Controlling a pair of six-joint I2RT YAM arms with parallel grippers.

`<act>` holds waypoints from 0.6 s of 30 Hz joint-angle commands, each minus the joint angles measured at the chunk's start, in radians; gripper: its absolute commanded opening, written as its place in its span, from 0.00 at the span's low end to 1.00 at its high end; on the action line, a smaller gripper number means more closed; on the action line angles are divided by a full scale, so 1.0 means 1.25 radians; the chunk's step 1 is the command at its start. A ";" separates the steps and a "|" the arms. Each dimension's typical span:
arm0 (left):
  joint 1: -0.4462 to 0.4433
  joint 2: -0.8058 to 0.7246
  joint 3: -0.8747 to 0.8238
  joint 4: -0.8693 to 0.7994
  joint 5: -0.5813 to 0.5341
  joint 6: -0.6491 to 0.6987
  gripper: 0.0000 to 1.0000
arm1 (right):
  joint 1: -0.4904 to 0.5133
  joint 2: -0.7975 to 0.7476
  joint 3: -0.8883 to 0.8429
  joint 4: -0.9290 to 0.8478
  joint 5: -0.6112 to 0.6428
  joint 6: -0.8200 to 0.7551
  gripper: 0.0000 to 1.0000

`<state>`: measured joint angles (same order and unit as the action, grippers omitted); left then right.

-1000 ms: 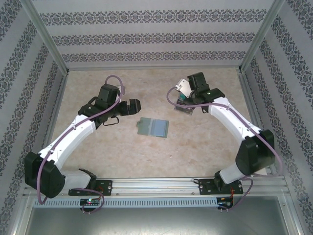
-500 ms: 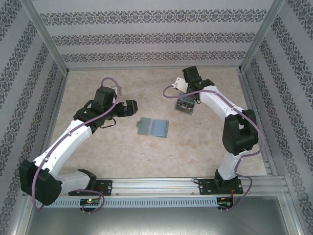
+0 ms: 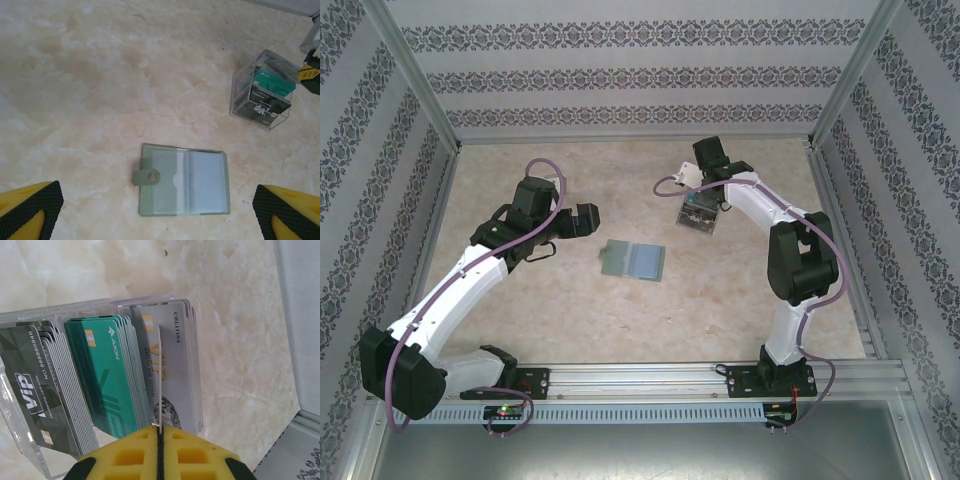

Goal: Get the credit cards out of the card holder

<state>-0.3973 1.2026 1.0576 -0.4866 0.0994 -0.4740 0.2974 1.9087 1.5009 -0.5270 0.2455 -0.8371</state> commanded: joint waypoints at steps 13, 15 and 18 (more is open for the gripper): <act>0.009 -0.008 -0.001 -0.021 -0.007 0.017 1.00 | 0.014 0.060 0.050 0.017 -0.002 0.027 0.00; 0.008 -0.010 -0.003 -0.021 -0.006 0.017 1.00 | 0.013 0.063 0.050 0.025 0.011 0.032 0.02; 0.008 -0.013 -0.006 -0.018 -0.001 0.017 1.00 | 0.009 0.067 0.048 0.055 0.056 0.043 0.11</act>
<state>-0.3973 1.2026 1.0576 -0.4870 0.1001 -0.4740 0.3084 1.9686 1.5345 -0.5140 0.2531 -0.8165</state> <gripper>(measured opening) 0.997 0.088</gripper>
